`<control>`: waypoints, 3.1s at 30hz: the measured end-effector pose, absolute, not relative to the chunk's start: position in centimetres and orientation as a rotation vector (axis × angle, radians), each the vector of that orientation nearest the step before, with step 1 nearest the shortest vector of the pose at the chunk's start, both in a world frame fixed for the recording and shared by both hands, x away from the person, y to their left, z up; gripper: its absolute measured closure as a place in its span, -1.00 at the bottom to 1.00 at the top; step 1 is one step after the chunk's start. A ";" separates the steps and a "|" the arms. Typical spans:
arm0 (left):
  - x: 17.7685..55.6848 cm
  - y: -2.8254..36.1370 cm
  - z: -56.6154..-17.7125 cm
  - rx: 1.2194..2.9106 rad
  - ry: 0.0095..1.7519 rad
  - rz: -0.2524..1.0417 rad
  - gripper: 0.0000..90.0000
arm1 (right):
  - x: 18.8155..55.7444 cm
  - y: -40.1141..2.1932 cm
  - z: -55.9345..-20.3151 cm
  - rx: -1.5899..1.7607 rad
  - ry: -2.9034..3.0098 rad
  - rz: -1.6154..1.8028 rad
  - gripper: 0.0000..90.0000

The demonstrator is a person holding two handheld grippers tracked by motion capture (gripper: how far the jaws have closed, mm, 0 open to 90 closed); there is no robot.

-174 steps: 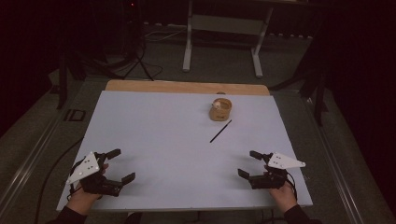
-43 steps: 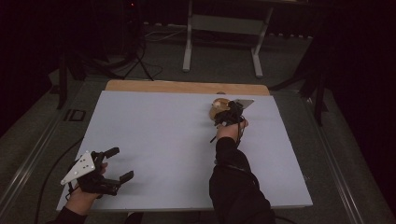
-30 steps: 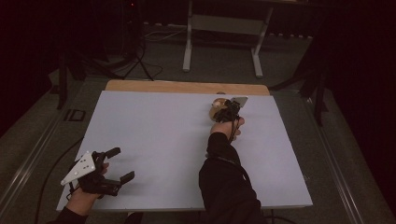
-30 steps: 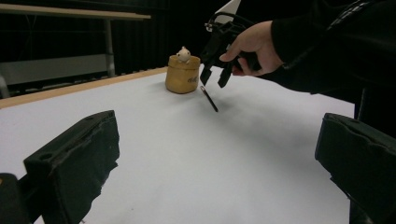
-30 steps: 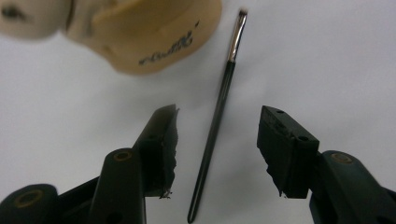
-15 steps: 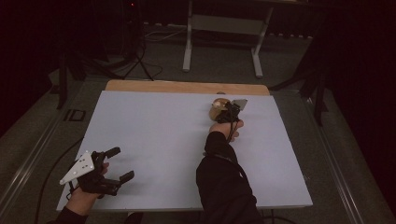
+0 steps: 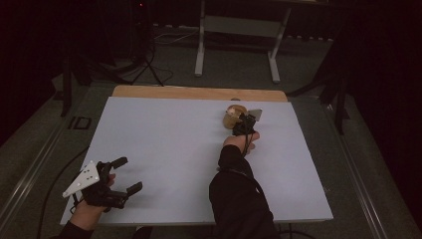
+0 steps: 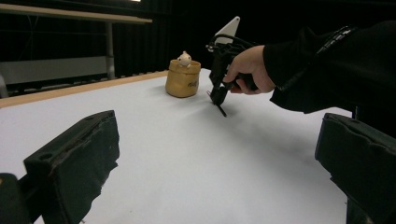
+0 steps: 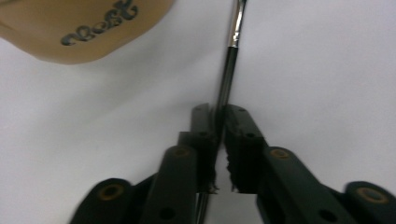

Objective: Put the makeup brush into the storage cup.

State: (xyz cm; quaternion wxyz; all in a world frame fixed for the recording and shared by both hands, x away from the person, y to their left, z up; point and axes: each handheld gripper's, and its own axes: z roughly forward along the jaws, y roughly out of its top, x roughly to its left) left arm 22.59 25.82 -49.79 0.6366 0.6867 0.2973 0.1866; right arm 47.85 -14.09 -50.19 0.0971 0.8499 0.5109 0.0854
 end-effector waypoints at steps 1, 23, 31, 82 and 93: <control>22.6 25.8 -49.8 1.569 0.680 0.426 -1.00 | 47.8 -14.1 -50.2 2.503 1.520 0.252 0.83; 22.6 25.7 -49.8 1.585 0.677 0.432 -1.00 | 46.3 -19.6 -47.2 2.466 1.552 0.663 0.90; 22.6 25.6 -49.8 1.590 0.676 0.428 -1.00 | 44.9 -21.8 -46.4 2.367 1.659 0.836 0.90; 23.7 23.5 -49.8 1.570 0.701 0.309 -1.00 | 37.5 -23.1 -44.3 1.383 2.042 1.667 0.90; 26.2 18.6 -49.3 1.642 0.698 0.078 -1.00 | 35.7 -22.9 -43.5 1.302 2.083 1.729 0.90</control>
